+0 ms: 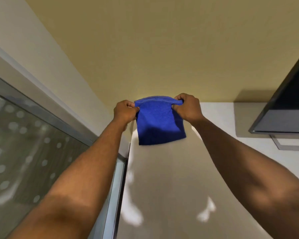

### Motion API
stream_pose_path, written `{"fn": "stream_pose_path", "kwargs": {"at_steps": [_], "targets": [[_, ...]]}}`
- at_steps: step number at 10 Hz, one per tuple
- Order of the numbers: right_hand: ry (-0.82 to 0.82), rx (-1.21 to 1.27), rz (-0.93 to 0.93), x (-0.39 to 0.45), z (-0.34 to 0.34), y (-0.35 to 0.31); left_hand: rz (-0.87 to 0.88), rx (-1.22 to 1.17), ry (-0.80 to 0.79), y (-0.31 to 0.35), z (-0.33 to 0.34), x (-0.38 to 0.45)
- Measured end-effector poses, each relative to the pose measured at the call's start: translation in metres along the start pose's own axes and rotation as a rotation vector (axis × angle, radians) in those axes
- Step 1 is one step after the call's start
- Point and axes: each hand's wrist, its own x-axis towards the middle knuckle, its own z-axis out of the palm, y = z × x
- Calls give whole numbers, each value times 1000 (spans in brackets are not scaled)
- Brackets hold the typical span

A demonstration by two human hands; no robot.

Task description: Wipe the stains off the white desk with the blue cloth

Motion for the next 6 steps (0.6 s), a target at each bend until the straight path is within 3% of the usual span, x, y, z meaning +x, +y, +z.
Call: {"fn": "stream_pose_path", "kwargs": {"at_steps": [2, 4, 5, 6], "targets": [[-74, -117, 59, 47, 20, 25, 9, 241, -74, -15, 29, 54], [-161, -486, -126, 19, 30, 54, 402, 734, -197, -54, 35, 26], [-206, -547, -142, -7, 33, 56, 513, 940, -167, -61, 35, 2], [-193, -543, -193, -21, 32, 52, 532, 945, -169, -59, 30, -13]]}}
